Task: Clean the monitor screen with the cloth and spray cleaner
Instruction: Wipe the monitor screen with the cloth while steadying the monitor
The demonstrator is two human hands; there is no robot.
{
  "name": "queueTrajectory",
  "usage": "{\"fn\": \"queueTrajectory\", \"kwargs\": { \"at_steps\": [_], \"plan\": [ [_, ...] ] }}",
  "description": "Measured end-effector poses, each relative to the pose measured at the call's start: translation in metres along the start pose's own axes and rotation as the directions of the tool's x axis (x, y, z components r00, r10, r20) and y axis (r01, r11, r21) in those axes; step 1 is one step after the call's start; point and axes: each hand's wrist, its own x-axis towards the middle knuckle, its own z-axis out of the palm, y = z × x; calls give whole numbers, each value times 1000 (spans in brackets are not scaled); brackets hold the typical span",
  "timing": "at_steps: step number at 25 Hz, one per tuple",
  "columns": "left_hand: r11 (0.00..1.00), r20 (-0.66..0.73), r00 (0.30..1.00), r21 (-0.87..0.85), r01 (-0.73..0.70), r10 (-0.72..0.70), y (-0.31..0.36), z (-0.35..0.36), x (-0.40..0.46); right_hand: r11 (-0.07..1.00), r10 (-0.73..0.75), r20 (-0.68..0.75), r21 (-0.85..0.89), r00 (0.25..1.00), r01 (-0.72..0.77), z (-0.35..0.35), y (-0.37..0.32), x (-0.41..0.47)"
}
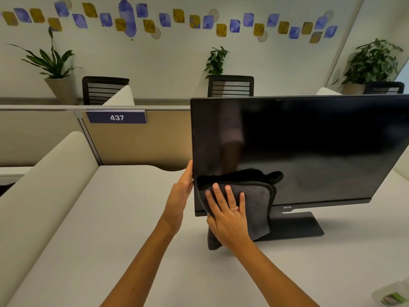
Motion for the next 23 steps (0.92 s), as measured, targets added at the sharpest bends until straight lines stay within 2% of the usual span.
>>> {"fn": "queueTrajectory", "kwargs": {
  "at_steps": [3, 6, 10, 14, 17, 20, 23],
  "plan": [
    [993, 29, 996, -74, 87, -85, -14, -1, 0, 994, 93, -42, 55, 995, -91, -15, -6, 27],
    [1000, 62, 998, 0, 14, -14, -20, 3, 0, 986, 136, -136, 112, 981, -121, -40, -11, 67],
    [988, -22, 999, -151, -28, 25, -13, 5, -6, 973, 182, -264, 186, 947, -135, -72, -15, 120],
    [977, -51, 999, -214, -12, 1, -10, 2, -9, 973, 177, -340, 200, 924, -112, -73, -18, 132],
    [979, -25, 1000, -205, -15, 10, -10, -1, -9, 983, 125, -296, 163, 947, -79, -52, -20, 107],
    [979, 52, 998, -202, -30, 41, -9, -3, -10, 995, 65, -184, 85, 981, -50, -22, -20, 65],
    [984, 50, 998, -175, -36, 45, -11, -4, -9, 999, 35, -81, 35, 996, -33, 6, -23, 22]
  ]
}}
